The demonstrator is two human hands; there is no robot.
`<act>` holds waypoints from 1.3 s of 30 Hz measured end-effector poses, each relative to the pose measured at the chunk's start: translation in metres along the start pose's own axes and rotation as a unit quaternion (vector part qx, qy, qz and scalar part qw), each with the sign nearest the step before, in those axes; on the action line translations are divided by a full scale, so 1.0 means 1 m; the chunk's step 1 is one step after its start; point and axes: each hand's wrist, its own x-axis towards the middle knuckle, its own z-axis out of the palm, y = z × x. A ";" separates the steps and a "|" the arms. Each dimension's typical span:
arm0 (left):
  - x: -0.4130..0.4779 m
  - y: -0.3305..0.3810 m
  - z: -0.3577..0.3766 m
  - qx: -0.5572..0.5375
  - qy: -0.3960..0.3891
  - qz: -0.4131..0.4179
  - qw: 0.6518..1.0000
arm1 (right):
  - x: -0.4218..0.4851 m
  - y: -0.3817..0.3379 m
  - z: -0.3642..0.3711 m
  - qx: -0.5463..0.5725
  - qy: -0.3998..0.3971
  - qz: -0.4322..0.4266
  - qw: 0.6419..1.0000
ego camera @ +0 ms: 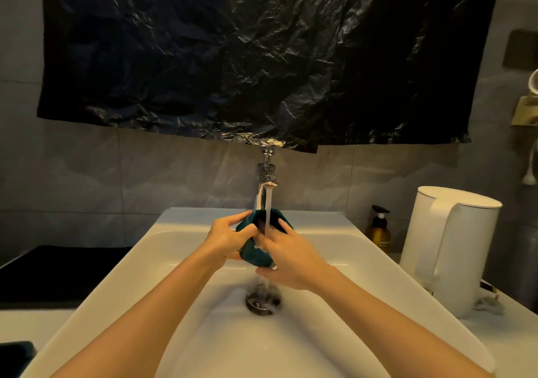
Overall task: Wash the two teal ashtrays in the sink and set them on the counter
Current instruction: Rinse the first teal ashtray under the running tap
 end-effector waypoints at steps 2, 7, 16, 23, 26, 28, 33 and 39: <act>-0.002 0.001 0.001 -0.005 -0.006 -0.013 1.000 | -0.002 0.002 -0.001 -0.037 -0.002 0.010 0.999; -0.005 -0.003 0.000 -0.022 -0.043 -0.073 0.996 | -0.011 0.001 -0.013 0.047 0.013 -0.032 0.998; -0.006 -0.004 -0.001 0.020 -0.086 -0.139 0.986 | -0.010 0.000 -0.010 0.056 -0.044 -0.013 0.997; -0.004 -0.003 -0.002 0.026 -0.090 -0.149 0.984 | -0.011 0.002 -0.010 0.036 -0.063 0.007 0.997; -0.006 -0.003 -0.001 0.033 -0.097 -0.149 0.983 | -0.008 0.002 -0.006 0.073 -0.078 0.001 0.994; -0.007 -0.001 -0.001 0.026 -0.094 -0.147 0.984 | -0.008 0.008 -0.006 0.034 -0.067 0.001 0.997; -0.006 -0.002 -0.003 0.038 -0.083 -0.143 0.985 | -0.011 0.005 -0.004 0.080 -0.076 -0.012 0.994; -0.010 0.002 -0.004 0.054 -0.079 -0.128 0.987 | -0.011 0.005 -0.008 0.053 -0.063 -0.016 0.996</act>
